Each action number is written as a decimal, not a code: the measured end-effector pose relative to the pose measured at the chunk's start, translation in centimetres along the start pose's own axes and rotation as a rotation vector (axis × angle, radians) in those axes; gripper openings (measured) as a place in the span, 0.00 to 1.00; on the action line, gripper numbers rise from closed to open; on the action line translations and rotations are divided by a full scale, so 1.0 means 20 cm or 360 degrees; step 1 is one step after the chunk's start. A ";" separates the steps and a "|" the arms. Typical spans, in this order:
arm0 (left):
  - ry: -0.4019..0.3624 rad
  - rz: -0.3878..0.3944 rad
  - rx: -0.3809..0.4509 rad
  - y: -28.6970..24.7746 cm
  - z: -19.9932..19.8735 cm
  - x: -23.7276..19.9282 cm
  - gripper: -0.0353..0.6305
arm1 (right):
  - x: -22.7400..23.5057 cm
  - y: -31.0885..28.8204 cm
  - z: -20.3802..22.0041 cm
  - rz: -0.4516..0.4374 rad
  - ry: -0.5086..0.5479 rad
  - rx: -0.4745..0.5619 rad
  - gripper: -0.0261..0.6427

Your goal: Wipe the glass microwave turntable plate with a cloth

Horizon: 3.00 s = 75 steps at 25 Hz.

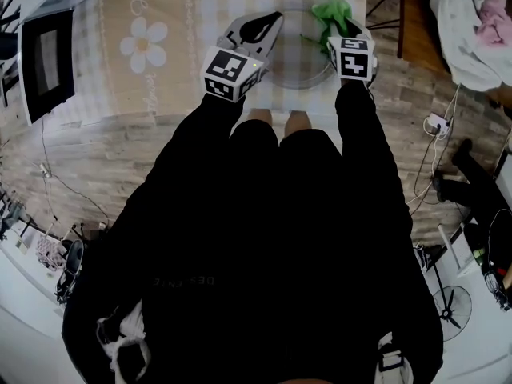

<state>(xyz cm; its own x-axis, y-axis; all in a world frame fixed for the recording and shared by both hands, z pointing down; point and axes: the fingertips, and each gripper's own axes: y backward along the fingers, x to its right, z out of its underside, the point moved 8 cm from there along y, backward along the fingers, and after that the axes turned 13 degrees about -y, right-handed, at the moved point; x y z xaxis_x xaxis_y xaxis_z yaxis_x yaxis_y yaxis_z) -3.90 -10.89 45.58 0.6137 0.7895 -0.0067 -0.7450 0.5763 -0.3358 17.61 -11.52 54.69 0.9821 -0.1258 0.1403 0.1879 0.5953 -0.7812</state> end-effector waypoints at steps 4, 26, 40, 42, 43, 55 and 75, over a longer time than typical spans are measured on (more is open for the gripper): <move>-0.0012 -0.0024 0.0004 0.04 0.00 -0.01 0.09 | 0.08 0.04 0.00 0.0069 -0.0015 0.0008 0.18; 0.0064 -0.0334 -0.0073 0.39 0.17 -0.25 0.09 | -0.68 0.10 -0.14 -0.0375 0.0088 0.0147 0.18; 0.0141 -0.0364 -0.0105 0.50 0.25 -0.30 0.09 | -1.03 -0.10 0.01 -0.0517 0.0246 -0.0082 0.18; 0.0144 -0.0354 -0.0108 0.50 0.26 -0.30 0.09 | -1.03 -0.13 0.03 -0.0513 0.0275 -0.0103 0.18; 0.0145 -0.0350 -0.0109 0.50 0.26 -0.30 0.09 | -1.03 -0.13 0.03 -0.0511 0.0284 -0.0107 0.18; 0.0117 -0.0257 -0.0129 0.39 0.22 -0.22 0.09 | -0.84 -0.10 0.04 -0.0426 0.0193 -0.0110 0.17; 0.0050 -0.0021 -0.0145 0.11 0.14 0.02 0.09 | -0.25 0.05 0.14 -0.0127 -0.0036 -0.0025 0.17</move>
<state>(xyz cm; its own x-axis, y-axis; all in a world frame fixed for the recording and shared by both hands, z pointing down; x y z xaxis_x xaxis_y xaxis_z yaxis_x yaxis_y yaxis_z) -6.11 -8.73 47.46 0.6320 0.7744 -0.0306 -0.7110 0.5636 -0.4205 12.96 -8.04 54.84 0.9642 -0.1542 0.2158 0.2652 0.5719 -0.7763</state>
